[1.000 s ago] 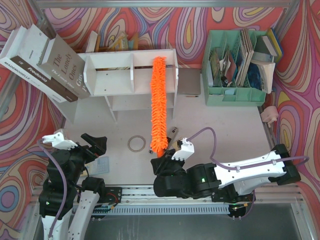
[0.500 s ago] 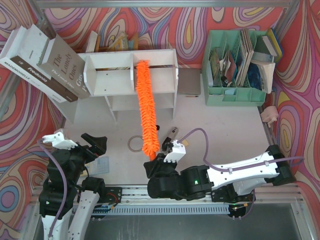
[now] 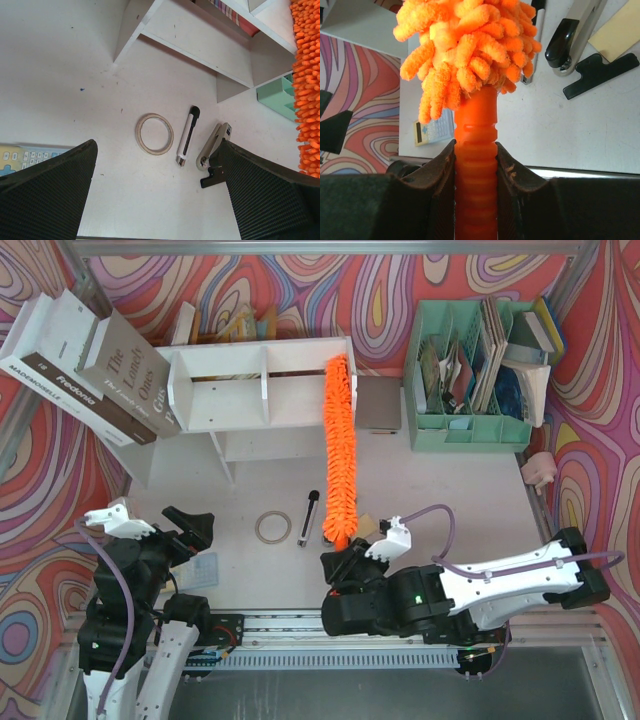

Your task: Dust the bookshelf with a duster

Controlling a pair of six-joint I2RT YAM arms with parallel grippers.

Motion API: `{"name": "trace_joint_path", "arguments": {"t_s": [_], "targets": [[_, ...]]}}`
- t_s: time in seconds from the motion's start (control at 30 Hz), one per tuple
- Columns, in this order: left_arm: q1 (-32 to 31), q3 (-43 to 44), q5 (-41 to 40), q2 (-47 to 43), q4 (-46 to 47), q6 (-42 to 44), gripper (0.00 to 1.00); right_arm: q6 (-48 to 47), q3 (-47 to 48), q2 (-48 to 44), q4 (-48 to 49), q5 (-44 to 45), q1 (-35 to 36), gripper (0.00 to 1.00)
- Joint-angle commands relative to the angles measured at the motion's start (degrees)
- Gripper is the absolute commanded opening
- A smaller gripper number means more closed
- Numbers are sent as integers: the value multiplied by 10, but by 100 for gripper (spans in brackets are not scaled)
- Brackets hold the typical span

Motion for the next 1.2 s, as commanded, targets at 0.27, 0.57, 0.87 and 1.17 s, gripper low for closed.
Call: {"name": "trace_joint_path", "arguments": {"t_s": [0.27,0.57,0.87,1.17], "targets": [[3,-6,-1,2,5,-5,98,-276,-41,-97,261,39,-3,0],[3,-5,-1,2,5,-5,98,-357,-3,-8,340,-31,-3,0],[3,-6,-1,2,5,-5,98,-268,-3,23,277,-27,-2,0],[3,-6,-1,2,5,-5,98,-62,3,-3,55,24,-3,0]]}}
